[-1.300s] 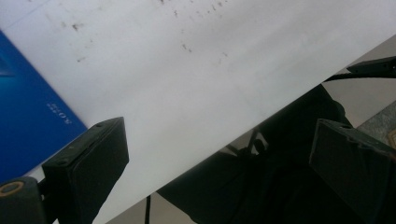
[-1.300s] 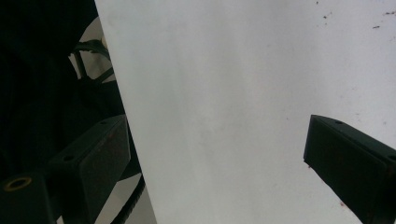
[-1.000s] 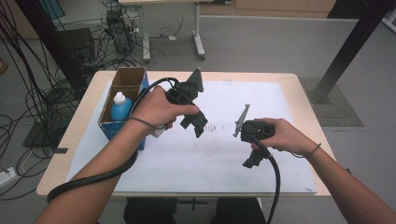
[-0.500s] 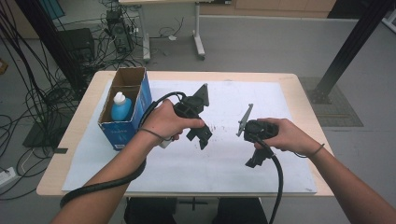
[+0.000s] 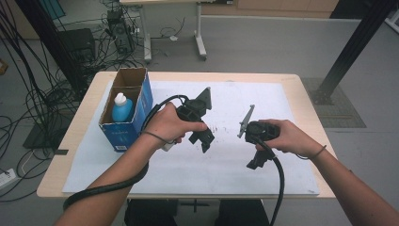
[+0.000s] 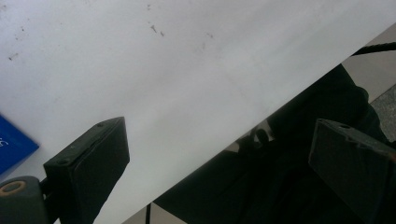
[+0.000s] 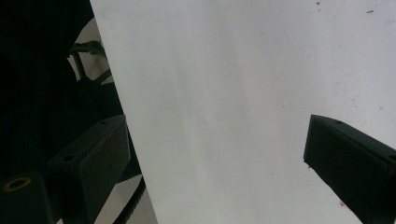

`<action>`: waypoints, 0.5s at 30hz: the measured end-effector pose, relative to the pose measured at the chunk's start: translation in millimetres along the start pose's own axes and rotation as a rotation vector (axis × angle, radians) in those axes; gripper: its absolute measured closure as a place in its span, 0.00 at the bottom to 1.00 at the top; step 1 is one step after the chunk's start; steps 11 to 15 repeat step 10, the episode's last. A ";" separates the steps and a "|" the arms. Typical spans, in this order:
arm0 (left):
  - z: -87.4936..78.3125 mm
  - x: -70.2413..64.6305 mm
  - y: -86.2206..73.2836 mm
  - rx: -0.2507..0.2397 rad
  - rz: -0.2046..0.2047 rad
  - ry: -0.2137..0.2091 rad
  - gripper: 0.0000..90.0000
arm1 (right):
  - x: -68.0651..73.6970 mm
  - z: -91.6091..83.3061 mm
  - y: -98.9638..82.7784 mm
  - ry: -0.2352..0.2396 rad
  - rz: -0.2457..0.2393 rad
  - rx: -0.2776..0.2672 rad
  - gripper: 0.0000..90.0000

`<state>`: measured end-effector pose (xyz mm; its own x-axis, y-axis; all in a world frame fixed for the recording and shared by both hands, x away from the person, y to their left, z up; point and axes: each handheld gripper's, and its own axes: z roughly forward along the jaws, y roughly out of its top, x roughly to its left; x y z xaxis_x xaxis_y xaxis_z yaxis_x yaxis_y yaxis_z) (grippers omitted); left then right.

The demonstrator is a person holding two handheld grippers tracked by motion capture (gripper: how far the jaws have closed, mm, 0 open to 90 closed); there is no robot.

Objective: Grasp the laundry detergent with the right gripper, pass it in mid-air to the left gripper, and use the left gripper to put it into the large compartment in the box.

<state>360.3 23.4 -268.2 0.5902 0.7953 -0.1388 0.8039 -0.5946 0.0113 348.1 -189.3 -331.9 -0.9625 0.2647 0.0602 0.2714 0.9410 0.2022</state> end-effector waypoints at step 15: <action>-7.0 -1.3 -3.7 -0.036 -0.009 0.010 0.06 | 15.6 -16.4 -3.8 -0.046 0.024 -0.033 0.06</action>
